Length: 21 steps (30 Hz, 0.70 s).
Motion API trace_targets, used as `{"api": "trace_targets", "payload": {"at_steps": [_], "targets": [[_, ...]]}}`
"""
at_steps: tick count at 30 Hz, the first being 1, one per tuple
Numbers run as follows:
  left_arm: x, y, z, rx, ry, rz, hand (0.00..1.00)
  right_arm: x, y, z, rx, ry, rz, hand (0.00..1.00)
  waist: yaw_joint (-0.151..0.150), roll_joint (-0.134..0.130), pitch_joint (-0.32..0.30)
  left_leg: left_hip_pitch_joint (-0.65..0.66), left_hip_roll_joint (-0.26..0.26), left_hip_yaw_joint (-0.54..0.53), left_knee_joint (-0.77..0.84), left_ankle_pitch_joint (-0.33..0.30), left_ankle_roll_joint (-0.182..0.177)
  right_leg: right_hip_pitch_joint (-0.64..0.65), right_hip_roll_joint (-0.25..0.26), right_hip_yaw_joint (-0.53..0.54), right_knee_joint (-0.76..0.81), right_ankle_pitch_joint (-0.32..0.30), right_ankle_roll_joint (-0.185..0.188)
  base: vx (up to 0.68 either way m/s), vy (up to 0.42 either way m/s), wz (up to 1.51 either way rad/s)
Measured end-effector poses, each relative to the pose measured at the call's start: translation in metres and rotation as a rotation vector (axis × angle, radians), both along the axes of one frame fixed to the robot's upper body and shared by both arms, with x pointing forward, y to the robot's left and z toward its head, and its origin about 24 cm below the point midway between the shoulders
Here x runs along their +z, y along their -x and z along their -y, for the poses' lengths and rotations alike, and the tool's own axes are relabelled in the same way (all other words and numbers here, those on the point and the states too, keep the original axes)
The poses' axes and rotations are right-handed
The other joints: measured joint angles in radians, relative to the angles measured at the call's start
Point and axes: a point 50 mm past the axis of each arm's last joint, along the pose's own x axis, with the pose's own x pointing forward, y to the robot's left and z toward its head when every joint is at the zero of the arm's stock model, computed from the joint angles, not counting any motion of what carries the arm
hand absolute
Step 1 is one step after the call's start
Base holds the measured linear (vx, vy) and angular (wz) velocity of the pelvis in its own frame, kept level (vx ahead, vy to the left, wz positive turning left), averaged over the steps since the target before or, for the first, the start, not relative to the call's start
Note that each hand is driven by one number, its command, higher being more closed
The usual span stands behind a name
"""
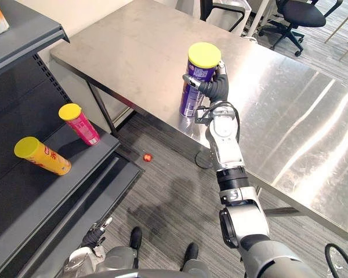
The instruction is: Put the gum and the chips on the shelf.
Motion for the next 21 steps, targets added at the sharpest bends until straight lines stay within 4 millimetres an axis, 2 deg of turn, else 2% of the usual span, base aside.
{"api": "trace_targets", "payload": {"at_steps": [6, 12, 17, 19, 21], "targets": [[-0.001, 0.001, -0.001, -0.016, -0.015, -0.014, 0.00, -0.010, 0.013, 0.004, -0.008, -0.015, 0.004, 1.00, -0.003, -0.006, -0.017, 0.004, 0.004, 0.005, -0.002, 0.000, 0.000, 0.000, -0.002, 0.009, 0.000, 0.000, 0.000, 0.00, 0.000, -0.01], [-0.003, 0.004, -0.003, -0.025, -0.033, -0.032, 0.00, -0.025, 0.040, 0.024, -0.060, -0.041, 0.012, 1.00, -0.016, -0.013, -0.036, 0.013, 0.005, 0.019, -0.002, 0.000, 0.000, -0.001, -0.004, 0.022, 0.002, 0.000, 0.000, -0.01, -0.002, -0.06], [-0.006, 0.012, -0.005, -0.027, -0.042, -0.070, 0.00, 0.003, 0.070, 0.045, -0.082, -0.077, 0.185, 1.00, -0.060, -0.012, -0.045, 0.046, 0.011, 0.070, -0.009, -0.004, -0.002, -0.004, 0.000, 0.073, 0.006, 0.003, 0.005, -0.05, -0.009, -0.30], [-0.008, 0.015, -0.005, -0.024, -0.039, -0.083, 0.00, 0.011, 0.083, 0.056, -0.113, -0.070, 0.243, 1.00, -0.065, -0.011, -0.066, 0.051, 0.015, 0.092, -0.012, -0.008, -0.003, -0.015, 0.004, 0.095, 0.007, 0.004, 0.007, -0.04, -0.009, -0.36], [-0.011, 0.024, -0.007, -0.013, -0.035, -0.109, 0.00, 0.019, 0.097, 0.068, -0.144, -0.075, 0.308, 1.00, -0.088, -0.009, -0.095, 0.062, 0.018, 0.112, -0.020, -0.010, -0.005, -0.020, 0.008, 0.114, 0.007, 0.005, 0.007, -0.01, -0.012, -0.25]]}}
